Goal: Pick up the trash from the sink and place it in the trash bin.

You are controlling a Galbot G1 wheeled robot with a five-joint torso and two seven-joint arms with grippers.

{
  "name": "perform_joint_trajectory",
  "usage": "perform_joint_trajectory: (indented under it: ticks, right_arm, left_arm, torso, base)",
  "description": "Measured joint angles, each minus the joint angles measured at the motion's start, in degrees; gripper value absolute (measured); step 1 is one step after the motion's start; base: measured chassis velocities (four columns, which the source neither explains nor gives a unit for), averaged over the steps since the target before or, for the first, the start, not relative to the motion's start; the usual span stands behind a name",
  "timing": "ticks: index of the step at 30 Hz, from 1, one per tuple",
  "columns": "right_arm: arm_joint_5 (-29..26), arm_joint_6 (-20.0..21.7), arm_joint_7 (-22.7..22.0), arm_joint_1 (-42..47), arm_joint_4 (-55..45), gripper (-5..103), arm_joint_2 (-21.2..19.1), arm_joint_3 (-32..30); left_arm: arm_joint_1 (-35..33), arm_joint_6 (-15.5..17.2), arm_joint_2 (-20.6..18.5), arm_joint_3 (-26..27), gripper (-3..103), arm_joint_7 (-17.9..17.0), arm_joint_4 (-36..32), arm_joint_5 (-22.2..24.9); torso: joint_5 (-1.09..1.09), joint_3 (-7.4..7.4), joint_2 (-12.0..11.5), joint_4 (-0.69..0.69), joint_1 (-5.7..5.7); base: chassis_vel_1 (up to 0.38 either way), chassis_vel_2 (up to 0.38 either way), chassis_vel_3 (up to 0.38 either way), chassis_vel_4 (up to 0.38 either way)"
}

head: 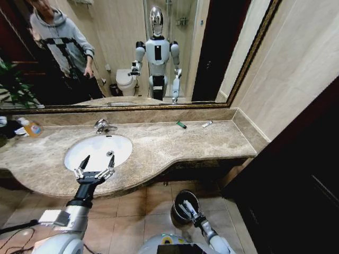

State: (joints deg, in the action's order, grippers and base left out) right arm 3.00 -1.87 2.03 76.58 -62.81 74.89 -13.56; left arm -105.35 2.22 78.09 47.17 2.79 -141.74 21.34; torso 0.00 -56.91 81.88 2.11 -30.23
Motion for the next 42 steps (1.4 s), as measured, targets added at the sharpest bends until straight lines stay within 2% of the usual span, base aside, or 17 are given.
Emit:
perform_joint_trajectory:
  ticks: [15,31,33,36,37,40,42]
  right_arm:
    - [0.4,0.2,1.4,-9.4,12.9,30,2.4,2.5]
    - [1.4,-1.4,2.3,-14.3,19.7,30,4.4,2.2]
    - [1.4,-1.4,2.3,-14.3,19.8,26,4.5,2.0]
    - [1.4,-1.4,2.3,-14.2,19.9,40,4.9,1.6]
    - [1.4,-1.4,2.3,-14.2,19.9,40,4.9,1.6]
    - [1.6,-1.3,2.2,-13.9,19.6,56,5.2,1.4]
    - [1.6,-1.3,2.2,-13.8,19.5,56,5.2,1.3]
  left_arm:
    - [0.0,0.0,0.0,0.0,100,0.0,0.0,0.0]
    - [0.0,0.0,0.0,0.0,100,0.0,0.0,0.0]
    - [0.0,0.0,0.0,0.0,100,0.0,0.0,0.0]
    - [0.0,0.0,0.0,0.0,100,0.0,0.0,0.0]
    - [0.0,0.0,0.0,0.0,100,0.0,0.0,0.0]
    - [0.0,0.0,0.0,0.0,100,0.0,0.0,0.0]
    - [0.0,0.0,0.0,0.0,100,0.0,0.0,0.0]
  torso:
    - [0.0,0.01,0.0,0.0,0.0]
    - [-0.01,0.0,0.0,-0.01,0.0]
    - [0.0,0.0,0.0,-0.01,0.0]
    - [0.0,0.0,0.0,0.0,0.0]
    - [0.0,0.0,0.0,0.0,0.0]
    - [0.0,0.0,0.0,0.0,0.0]
    - [0.0,0.01,0.0,0.0,0.0]
  base:
    - [0.0,0.0,0.0,0.0]
    - [0.0,0.0,0.0,0.0]
    - [0.0,0.0,0.0,0.0]
    - [0.0,0.0,0.0,0.0]
    - [0.0,0.0,0.0,0.0]
    - [0.0,0.0,0.0,0.0]
    - [0.0,0.0,0.0,0.0]
